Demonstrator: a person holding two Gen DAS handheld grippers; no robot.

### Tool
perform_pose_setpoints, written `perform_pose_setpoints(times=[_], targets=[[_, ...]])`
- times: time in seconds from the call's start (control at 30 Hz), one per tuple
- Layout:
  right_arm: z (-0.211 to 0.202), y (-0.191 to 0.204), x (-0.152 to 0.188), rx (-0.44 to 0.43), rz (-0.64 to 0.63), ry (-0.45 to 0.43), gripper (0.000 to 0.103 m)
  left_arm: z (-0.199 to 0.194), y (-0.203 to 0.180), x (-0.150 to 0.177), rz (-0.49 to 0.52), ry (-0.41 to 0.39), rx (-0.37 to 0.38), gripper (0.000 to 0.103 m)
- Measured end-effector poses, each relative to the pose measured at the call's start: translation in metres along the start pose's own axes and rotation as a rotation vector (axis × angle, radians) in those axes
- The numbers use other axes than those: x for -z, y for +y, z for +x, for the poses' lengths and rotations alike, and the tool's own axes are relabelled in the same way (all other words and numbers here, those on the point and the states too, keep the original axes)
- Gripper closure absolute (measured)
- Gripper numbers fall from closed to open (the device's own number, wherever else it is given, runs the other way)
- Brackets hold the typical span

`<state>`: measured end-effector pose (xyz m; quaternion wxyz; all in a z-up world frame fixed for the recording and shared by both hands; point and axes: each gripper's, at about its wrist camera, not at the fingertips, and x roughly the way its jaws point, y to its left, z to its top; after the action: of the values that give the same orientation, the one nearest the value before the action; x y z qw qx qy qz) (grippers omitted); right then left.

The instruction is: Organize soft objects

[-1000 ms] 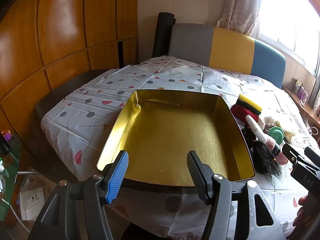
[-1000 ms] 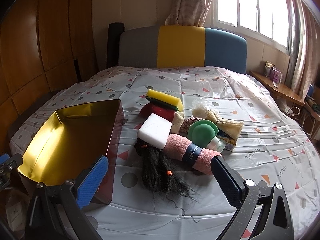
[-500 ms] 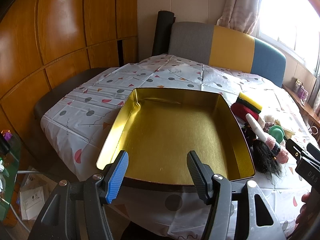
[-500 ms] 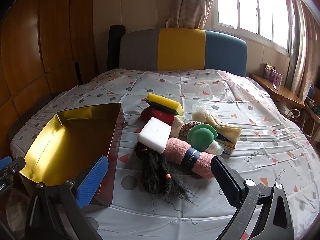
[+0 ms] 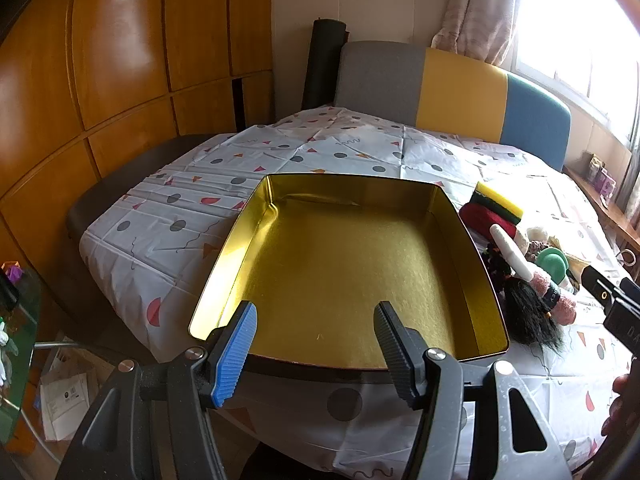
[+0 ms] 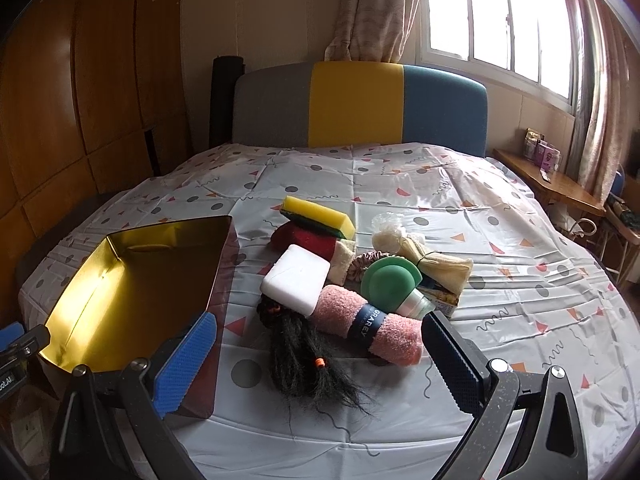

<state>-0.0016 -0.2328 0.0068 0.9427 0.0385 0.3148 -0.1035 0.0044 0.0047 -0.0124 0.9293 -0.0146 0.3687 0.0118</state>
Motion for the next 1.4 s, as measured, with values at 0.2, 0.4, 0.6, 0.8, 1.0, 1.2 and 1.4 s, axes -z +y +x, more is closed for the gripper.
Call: perform_pose_setpoints(times=[0.2,0.4,0.6,0.8,1.0,1.2,1.4], targets=[[-0.003,-0.012,-0.009,0.012,0.005,-0.019,0.000,0.001,-0.002,-0.001,0.007,0.008,0.005,0.041],[-0.002,-0.034,-0.019,0.037,0.017,-0.031,0.000,0.003,-0.006,-0.001,0.018,0.019,0.013,0.041],[0.007,-0.073,-0.032,0.033,0.041,-0.021,0.000,0.004,-0.011,-0.006,0.036,0.041,0.193,0.032],[0.037,-0.139,-0.038,0.029,0.125,0.043,0.000,0.002,-0.041,-0.017,0.100,0.073,0.368,0.024],[0.056,-0.197,-0.017,0.070,0.328,0.097,0.000,0.011,-0.090,-0.029,0.205,0.129,0.466,0.025],[0.053,-0.213,-0.014,0.045,0.417,0.078,0.000,0.041,-0.134,-0.045,0.259,0.232,0.506,0.027],[0.057,-0.201,-0.017,0.021,0.357,0.091,0.000,0.075,-0.179,-0.066,0.313,0.279,0.487,0.032]])
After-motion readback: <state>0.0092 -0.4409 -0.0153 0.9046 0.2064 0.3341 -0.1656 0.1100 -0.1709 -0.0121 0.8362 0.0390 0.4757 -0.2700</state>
